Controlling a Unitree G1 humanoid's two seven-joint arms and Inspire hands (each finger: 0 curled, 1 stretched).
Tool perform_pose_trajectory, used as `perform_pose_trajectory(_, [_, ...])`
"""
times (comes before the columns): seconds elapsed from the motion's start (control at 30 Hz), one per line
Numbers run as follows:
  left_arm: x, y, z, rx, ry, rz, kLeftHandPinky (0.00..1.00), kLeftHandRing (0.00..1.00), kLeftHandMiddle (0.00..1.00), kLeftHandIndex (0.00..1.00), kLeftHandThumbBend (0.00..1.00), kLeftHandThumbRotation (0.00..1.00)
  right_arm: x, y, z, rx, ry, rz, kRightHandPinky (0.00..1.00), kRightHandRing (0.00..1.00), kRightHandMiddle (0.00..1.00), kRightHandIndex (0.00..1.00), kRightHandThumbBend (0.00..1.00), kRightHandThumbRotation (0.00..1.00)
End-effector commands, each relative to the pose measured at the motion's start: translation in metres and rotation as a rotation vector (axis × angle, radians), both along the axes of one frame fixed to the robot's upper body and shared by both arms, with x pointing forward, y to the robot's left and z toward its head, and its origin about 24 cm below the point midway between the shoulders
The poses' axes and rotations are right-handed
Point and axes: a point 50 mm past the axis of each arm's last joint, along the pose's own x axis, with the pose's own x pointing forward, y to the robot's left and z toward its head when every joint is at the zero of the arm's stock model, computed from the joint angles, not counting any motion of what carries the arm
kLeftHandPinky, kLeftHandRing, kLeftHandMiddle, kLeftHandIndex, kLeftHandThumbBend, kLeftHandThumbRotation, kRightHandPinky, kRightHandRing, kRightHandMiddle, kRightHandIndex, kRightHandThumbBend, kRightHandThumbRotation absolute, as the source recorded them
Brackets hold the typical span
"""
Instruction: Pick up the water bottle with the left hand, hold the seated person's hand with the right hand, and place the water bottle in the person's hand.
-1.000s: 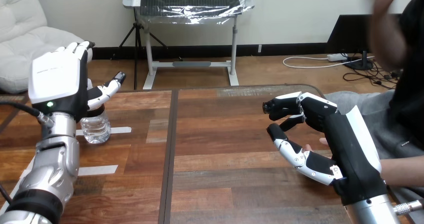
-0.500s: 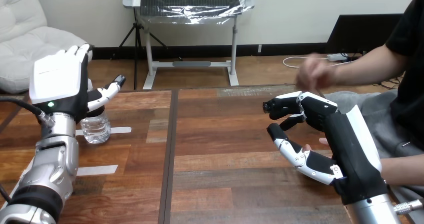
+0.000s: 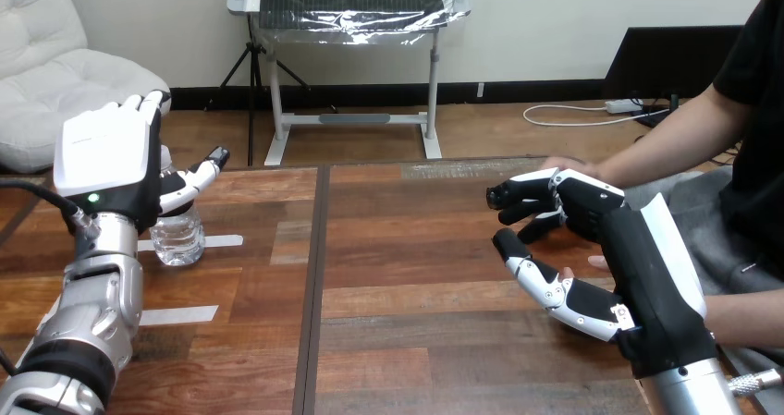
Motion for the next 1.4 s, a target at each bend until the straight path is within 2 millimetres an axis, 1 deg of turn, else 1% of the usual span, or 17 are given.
perform_pose_trajectory(0.0, [0.017, -0.005, 0.028, -0.005, -0.067, -0.012, 0.87, 0.89, 0.90, 0.88, 0.58, 0.93, 0.007, 0.000, 0.021, -0.006, -0.105, 0.005, 0.49, 0.60, 0.64, 0.60, 0.41, 0.00])
perform_pose_trajectory(0.47, [0.017, -0.006, 0.021, -0.050, -0.009, 0.003, 0.89, 0.90, 0.91, 0.88, 0.58, 0.94, 0.007, -0.001, 0.022, -0.006, -0.107, -0.001, 0.49, 0.60, 0.64, 0.60, 0.41, 0.00])
perform_pose_trajectory(1.03, [0.015, -0.009, 0.013, -0.110, 0.019, -0.003, 0.86, 0.89, 0.89, 0.86, 0.57, 0.93, 0.006, -0.003, 0.023, -0.028, -0.114, -0.011, 0.48, 0.60, 0.64, 0.60, 0.41, 0.00])
perform_pose_trajectory(1.37, [0.015, -0.010, 0.010, -0.116, 0.047, -0.004, 0.86, 0.89, 0.90, 0.88, 0.57, 0.97, 0.005, -0.002, 0.023, -0.032, -0.116, -0.010, 0.46, 0.57, 0.63, 0.59, 0.41, 0.00])
